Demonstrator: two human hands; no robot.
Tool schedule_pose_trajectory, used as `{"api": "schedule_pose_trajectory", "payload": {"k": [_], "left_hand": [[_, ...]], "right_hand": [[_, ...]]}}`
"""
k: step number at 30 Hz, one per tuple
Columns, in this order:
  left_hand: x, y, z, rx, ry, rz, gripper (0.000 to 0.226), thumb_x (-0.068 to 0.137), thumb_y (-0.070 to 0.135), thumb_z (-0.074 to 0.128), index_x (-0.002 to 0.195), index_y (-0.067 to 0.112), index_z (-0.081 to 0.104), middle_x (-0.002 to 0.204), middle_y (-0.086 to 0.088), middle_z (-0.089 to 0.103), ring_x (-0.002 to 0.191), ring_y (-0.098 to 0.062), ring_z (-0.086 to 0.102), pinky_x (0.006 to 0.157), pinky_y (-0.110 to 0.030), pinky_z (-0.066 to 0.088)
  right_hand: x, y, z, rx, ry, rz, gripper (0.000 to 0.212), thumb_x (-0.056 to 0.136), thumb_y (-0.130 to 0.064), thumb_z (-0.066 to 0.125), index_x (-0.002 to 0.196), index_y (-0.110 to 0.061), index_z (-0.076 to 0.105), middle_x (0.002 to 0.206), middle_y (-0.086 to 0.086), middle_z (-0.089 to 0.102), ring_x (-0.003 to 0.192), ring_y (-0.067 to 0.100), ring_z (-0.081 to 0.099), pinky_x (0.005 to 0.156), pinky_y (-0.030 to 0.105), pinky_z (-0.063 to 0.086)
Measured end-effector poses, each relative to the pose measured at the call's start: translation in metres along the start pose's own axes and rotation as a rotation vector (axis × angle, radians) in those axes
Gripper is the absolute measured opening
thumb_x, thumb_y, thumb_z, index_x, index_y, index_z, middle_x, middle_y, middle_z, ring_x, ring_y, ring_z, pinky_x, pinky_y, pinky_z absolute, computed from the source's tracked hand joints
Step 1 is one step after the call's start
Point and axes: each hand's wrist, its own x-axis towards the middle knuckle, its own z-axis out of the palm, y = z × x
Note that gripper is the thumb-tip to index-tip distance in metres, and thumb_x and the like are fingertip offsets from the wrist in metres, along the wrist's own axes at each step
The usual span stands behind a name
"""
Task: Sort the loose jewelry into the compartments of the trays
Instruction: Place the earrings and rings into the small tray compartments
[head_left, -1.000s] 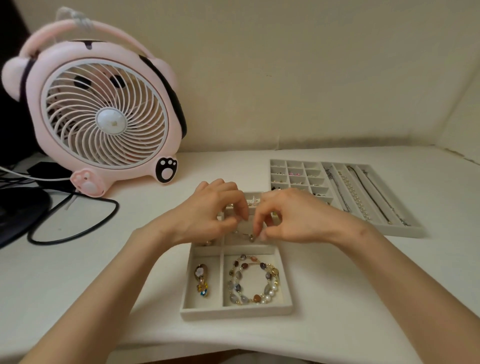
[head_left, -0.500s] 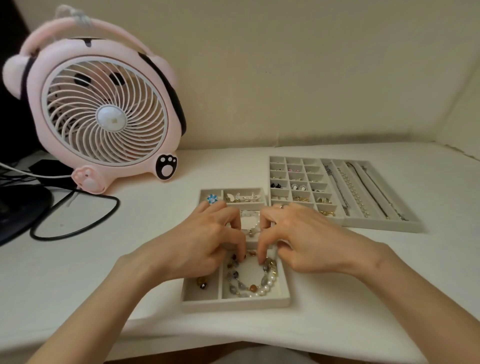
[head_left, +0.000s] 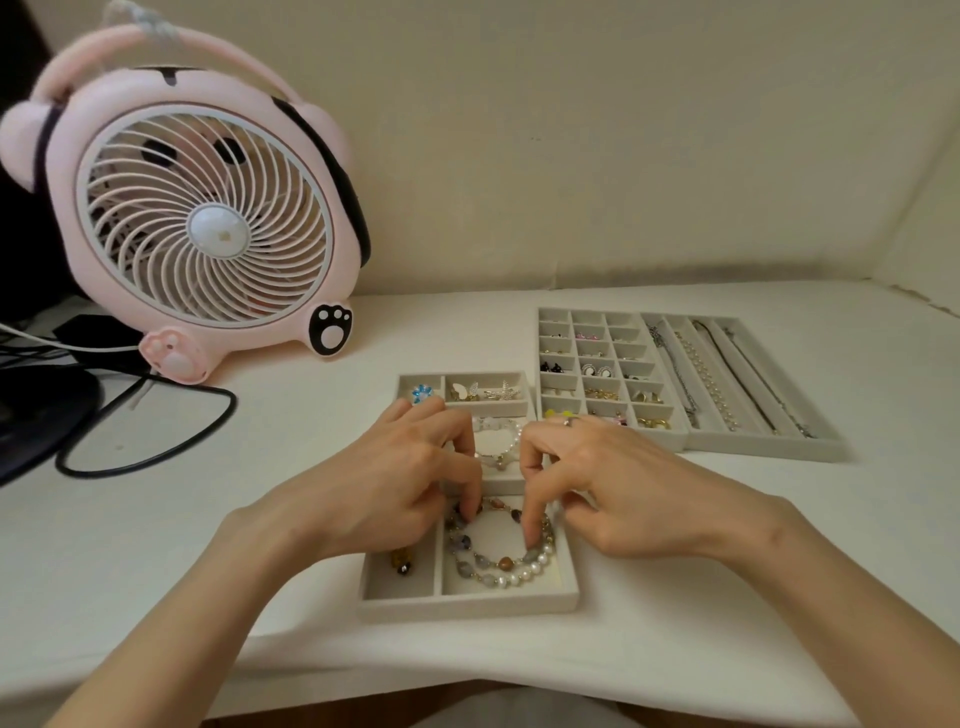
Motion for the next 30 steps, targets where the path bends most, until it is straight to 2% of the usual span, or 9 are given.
{"api": "schedule_pose_trajectory", "payload": {"k": [3,9,13,15,18,22,25,26,30], "left_hand": [[-0.001,-0.003,-0.001,-0.048,0.003,-0.019,0.043,0.069,0.028,0.028,0.087,0.036,0.065,0.094,0.015,0.043,0.089,-0.002,0.034,0.085,-0.015,0.023],[-0.007,-0.018,-0.008,-0.158,0.246,-0.144,0.025,0.084,0.032,0.039,0.102,0.035,0.056,0.092,0.022,0.049,0.089,-0.005,0.045,0.081,-0.031,0.039],[-0.012,-0.017,-0.007,-0.201,0.293,-0.18,0.022,0.086,0.025,0.043,0.099,0.036,0.055,0.092,0.021,0.051,0.088,-0.003,0.051,0.079,-0.018,0.039],[-0.016,-0.016,-0.003,-0.222,0.297,-0.209,0.02,0.087,0.032,0.042,0.101,0.034,0.056,0.095,0.02,0.051,0.091,-0.002,0.052,0.078,-0.011,0.036],[-0.028,-0.014,0.003,-0.28,0.312,-0.268,0.033,0.084,0.049,0.043,0.111,0.032,0.054,0.106,0.017,0.049,0.104,-0.004,0.051,0.084,-0.017,0.039],[-0.054,-0.001,0.014,-0.425,0.318,-0.363,0.067,0.069,0.071,0.054,0.127,0.041,0.039,0.128,0.022,0.039,0.125,0.003,0.038,0.098,-0.021,0.036],[-0.073,0.012,0.022,-0.532,0.275,-0.432,0.091,0.052,0.081,0.063,0.129,0.055,0.023,0.137,0.027,0.03,0.13,0.007,0.031,0.101,-0.025,0.035],[-0.078,0.017,0.024,-0.564,0.261,-0.45,0.095,0.048,0.08,0.067,0.128,0.06,0.019,0.138,0.03,0.028,0.13,0.009,0.03,0.1,-0.024,0.037],[-0.082,0.031,0.028,-0.606,0.274,-0.489,0.102,0.046,0.07,0.072,0.127,0.062,0.012,0.133,0.035,0.032,0.121,0.021,0.034,0.083,0.0,0.038]], "right_hand": [[0.0,0.003,-0.001,0.024,0.024,-0.003,0.047,0.076,0.001,0.048,0.086,-0.038,0.073,0.088,-0.017,0.044,0.086,-0.002,0.042,0.08,0.011,0.028],[-0.001,0.011,-0.004,0.106,0.14,0.083,0.029,0.083,-0.016,0.054,0.095,-0.039,0.069,0.088,-0.013,0.051,0.083,0.004,0.049,0.075,0.021,0.038],[0.001,0.009,0.001,0.092,0.111,0.107,0.024,0.086,-0.02,0.057,0.098,-0.039,0.067,0.088,-0.016,0.05,0.083,0.002,0.05,0.077,0.023,0.042],[0.0,0.008,0.004,0.092,0.106,0.112,0.023,0.087,-0.021,0.057,0.099,-0.038,0.067,0.09,-0.017,0.05,0.084,0.0,0.05,0.076,0.02,0.041],[-0.002,0.01,0.006,0.112,0.169,0.133,0.022,0.088,-0.02,0.057,0.098,-0.038,0.067,0.092,-0.017,0.05,0.083,-0.001,0.052,0.074,0.015,0.041],[-0.013,0.018,0.007,0.133,0.295,0.196,0.024,0.086,-0.015,0.059,0.08,-0.038,0.056,0.085,-0.019,0.055,0.081,0.004,0.054,0.067,0.016,0.038],[-0.026,0.02,0.01,0.217,0.193,0.244,0.024,0.082,-0.017,0.064,0.085,-0.037,0.051,0.091,-0.021,0.06,0.083,0.004,0.057,0.067,0.016,0.037],[-0.03,0.018,0.011,0.275,0.146,0.242,0.026,0.081,-0.02,0.067,0.089,-0.038,0.051,0.096,-0.023,0.059,0.085,0.002,0.057,0.068,0.015,0.038],[-0.041,0.006,0.012,0.329,0.028,0.255,0.053,0.068,-0.044,0.078,0.107,-0.044,0.042,0.112,-0.029,0.051,0.096,-0.004,0.053,0.079,0.015,0.043]]}}
